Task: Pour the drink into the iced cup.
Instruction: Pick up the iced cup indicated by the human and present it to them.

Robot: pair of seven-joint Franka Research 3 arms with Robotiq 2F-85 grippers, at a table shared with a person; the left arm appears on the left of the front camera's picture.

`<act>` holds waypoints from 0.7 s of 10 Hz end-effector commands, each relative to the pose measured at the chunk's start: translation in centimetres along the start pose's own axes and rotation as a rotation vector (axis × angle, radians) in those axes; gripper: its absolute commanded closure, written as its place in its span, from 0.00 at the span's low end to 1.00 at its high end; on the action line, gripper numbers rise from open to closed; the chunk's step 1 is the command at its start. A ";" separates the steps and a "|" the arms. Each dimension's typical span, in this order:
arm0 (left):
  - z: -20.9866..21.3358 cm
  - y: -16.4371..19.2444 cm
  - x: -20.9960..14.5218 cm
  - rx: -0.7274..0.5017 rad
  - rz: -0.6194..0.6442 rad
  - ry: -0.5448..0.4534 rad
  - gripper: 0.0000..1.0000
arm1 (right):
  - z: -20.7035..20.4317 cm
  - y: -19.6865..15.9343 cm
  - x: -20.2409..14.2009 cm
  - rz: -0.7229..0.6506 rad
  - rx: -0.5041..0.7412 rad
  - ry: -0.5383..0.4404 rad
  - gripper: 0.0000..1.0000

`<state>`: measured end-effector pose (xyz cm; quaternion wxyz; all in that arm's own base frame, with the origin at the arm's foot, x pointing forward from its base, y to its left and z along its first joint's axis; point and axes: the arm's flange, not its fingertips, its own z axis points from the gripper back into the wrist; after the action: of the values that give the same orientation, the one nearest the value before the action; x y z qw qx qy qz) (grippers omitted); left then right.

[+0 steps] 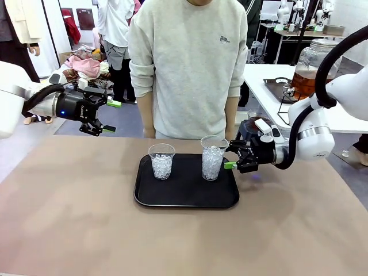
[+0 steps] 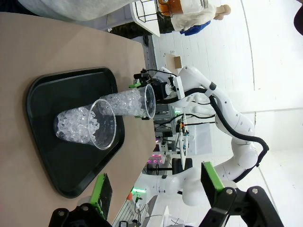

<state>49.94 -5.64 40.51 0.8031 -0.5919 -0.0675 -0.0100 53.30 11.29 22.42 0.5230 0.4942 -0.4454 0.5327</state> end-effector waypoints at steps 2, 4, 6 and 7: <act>0.0 -0.1 0.0 0.002 -0.002 -0.004 0.00 | -1.0 -0.5 0.3 0.004 0.002 -0.029 0.00; 0.0 -0.1 0.0 0.002 -0.002 -0.004 0.00 | -1.3 -0.5 0.4 0.000 0.007 -0.032 0.00; 0.0 -0.1 0.0 0.002 -0.002 -0.004 0.00 | -1.9 -0.4 0.5 -0.006 0.020 -0.031 0.00; 0.0 -0.1 0.0 0.002 -0.002 -0.004 0.00 | -2.2 -0.4 0.5 -0.012 0.029 -0.029 0.00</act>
<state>49.94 -5.64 40.51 0.8031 -0.5919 -0.0675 -0.0100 52.99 12.68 22.45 0.5155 0.5022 -0.4398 0.5373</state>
